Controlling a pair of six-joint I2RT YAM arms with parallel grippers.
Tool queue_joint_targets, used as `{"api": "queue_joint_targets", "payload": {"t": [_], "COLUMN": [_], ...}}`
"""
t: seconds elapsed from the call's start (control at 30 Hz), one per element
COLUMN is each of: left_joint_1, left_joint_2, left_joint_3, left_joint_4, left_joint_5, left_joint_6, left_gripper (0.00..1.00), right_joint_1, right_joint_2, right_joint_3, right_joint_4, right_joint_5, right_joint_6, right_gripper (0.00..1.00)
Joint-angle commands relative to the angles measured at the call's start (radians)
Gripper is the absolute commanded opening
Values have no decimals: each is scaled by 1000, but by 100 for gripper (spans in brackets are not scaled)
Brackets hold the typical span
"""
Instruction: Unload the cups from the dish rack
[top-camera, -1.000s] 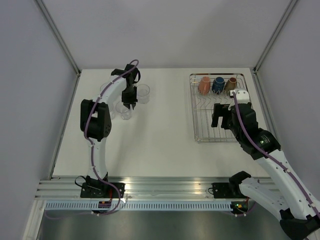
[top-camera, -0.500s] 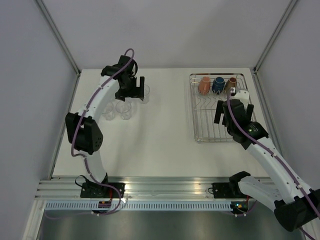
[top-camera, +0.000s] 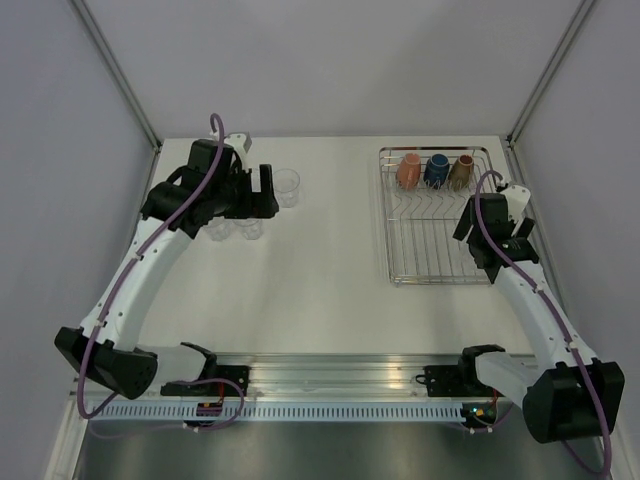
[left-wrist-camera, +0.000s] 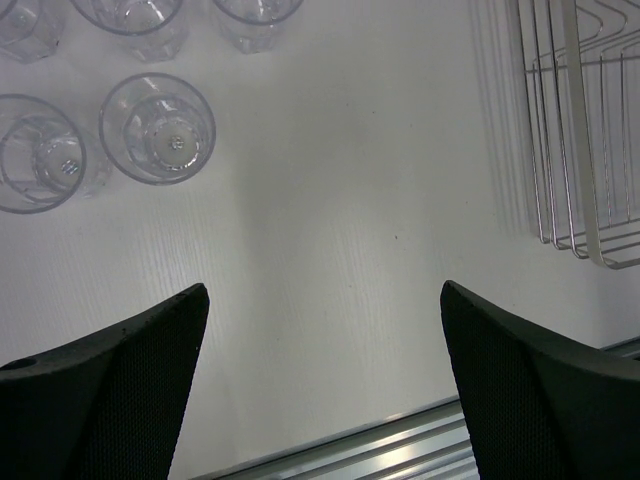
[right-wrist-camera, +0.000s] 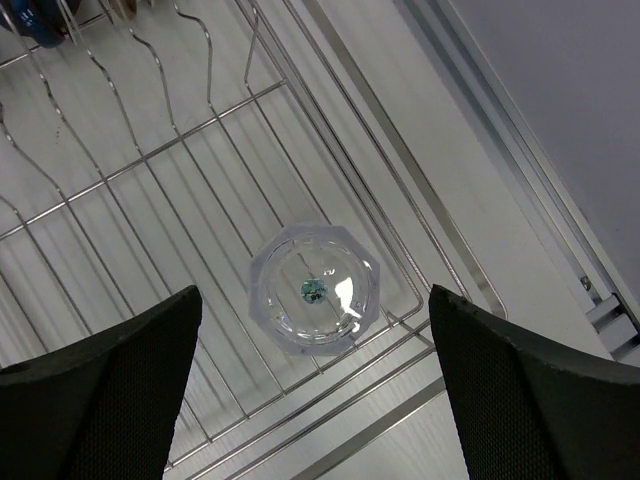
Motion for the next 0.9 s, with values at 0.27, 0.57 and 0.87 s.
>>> {"api": "queue_joint_targets", "payload": {"t": [0.27, 0.57, 0.87], "left_joint_1": [-11, -16, -16], "left_joint_2": [-91, -86, -85], "left_joint_3": [-131, -154, -158], "left_joint_4": [50, 66, 72], "left_joint_5": [-36, -16, -16], "left_joint_6": [24, 31, 33], "left_gripper": [99, 99, 99], "right_joint_1": [-136, -176, -176], "right_joint_2": [82, 155, 137], "right_joint_3": [-83, -108, -102], "right_joint_4": [165, 214, 211], "right_joint_5": [-178, -206, -246], "right_joint_6": [-32, -26, -35], "right_gripper": [98, 87, 54]}}
